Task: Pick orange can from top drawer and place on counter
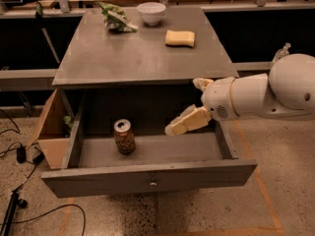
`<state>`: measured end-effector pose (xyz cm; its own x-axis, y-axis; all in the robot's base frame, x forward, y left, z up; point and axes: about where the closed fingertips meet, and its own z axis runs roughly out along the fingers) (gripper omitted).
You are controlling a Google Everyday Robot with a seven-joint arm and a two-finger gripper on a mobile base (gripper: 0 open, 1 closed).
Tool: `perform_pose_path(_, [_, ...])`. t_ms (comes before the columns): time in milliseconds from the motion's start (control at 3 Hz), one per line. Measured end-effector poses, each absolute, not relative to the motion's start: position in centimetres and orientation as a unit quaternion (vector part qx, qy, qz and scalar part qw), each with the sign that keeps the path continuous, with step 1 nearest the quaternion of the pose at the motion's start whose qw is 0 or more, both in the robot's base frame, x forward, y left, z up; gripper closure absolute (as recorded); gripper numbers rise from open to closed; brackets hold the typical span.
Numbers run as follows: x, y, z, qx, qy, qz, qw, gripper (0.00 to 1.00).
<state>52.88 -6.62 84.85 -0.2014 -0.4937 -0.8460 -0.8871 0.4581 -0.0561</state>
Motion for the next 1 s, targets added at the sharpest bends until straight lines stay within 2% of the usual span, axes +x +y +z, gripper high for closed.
perform_pose_path(333, [55.5,-4.8,82.6,-0.443,0.732,0.248,0.455,0.00])
perform_pose_path(1000, [61.1,-1.1,74.5,-0.423,0.733,0.274,0.457,0.00])
